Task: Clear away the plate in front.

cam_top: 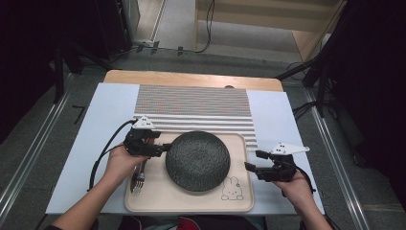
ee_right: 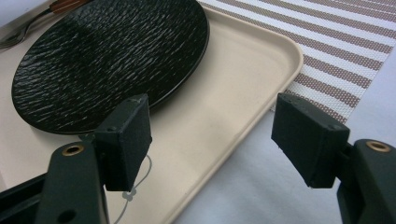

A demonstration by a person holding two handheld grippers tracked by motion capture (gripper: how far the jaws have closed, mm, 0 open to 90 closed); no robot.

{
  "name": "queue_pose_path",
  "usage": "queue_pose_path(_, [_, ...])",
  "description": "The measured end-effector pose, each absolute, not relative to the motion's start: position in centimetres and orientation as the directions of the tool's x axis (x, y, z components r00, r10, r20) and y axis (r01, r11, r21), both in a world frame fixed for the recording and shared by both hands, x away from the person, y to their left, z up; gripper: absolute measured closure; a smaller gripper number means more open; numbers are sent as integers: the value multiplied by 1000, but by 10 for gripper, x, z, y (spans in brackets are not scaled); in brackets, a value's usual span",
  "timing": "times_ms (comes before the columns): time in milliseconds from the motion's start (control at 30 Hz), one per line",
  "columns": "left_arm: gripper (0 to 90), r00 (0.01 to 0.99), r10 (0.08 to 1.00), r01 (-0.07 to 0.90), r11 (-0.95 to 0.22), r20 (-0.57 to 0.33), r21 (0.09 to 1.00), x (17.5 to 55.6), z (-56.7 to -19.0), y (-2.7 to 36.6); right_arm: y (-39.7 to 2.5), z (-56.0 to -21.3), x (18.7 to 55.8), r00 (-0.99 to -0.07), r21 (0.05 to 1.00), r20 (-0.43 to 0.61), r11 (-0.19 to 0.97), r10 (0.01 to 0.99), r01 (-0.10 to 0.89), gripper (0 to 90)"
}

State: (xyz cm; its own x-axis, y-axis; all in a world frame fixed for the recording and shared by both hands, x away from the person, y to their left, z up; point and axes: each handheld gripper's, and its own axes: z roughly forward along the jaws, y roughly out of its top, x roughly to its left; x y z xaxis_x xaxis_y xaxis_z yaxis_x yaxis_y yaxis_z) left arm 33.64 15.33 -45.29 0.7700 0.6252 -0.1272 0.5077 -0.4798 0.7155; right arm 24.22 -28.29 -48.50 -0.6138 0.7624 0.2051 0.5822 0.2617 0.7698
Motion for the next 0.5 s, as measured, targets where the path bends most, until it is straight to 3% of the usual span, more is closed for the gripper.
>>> queue_pose_path(500, [259, 741, 662, 520, -457, -115, 721, 325, -454, 176, -281, -486, 243, -621, 762, 207, 273, 756, 587, 265])
